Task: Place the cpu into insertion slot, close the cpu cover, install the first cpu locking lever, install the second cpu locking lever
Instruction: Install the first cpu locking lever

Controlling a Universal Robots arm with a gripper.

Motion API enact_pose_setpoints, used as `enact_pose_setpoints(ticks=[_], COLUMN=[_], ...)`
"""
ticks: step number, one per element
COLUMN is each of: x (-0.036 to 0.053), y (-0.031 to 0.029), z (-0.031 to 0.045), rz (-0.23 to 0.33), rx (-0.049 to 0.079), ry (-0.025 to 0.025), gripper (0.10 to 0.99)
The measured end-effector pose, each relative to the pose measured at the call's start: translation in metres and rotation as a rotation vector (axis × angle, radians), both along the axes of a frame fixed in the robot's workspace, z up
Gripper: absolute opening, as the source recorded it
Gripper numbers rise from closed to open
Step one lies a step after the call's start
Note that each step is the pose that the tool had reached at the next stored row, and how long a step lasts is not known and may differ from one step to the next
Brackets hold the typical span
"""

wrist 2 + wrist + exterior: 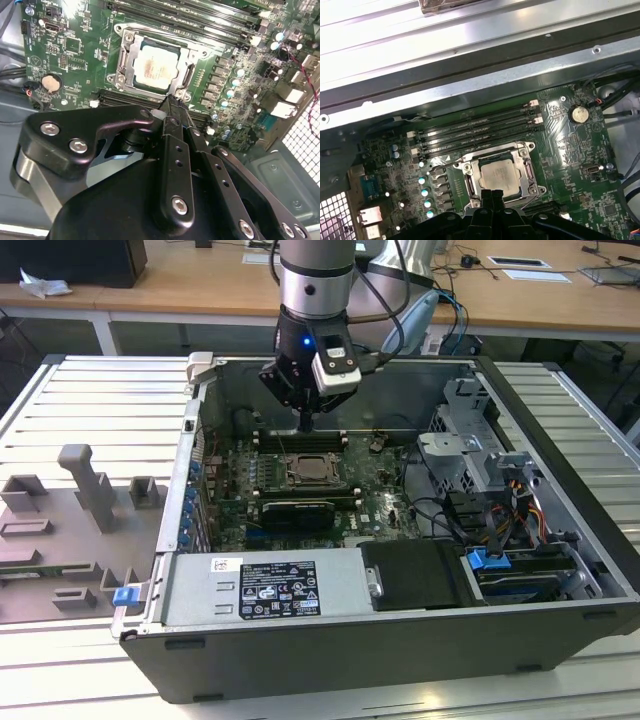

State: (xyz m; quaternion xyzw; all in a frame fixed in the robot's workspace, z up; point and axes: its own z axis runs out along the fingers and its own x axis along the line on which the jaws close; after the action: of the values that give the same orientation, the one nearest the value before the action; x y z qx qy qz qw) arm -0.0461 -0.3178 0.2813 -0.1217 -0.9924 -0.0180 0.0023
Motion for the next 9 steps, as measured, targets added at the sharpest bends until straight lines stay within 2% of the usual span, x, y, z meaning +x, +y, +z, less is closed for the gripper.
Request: enact_pose_setpoints(ticks=[9], x=[0.0], y=[0.0], z=[0.0], rz=[0.064], rx=[0.0], ry=[0.0], gripper=[0.106])
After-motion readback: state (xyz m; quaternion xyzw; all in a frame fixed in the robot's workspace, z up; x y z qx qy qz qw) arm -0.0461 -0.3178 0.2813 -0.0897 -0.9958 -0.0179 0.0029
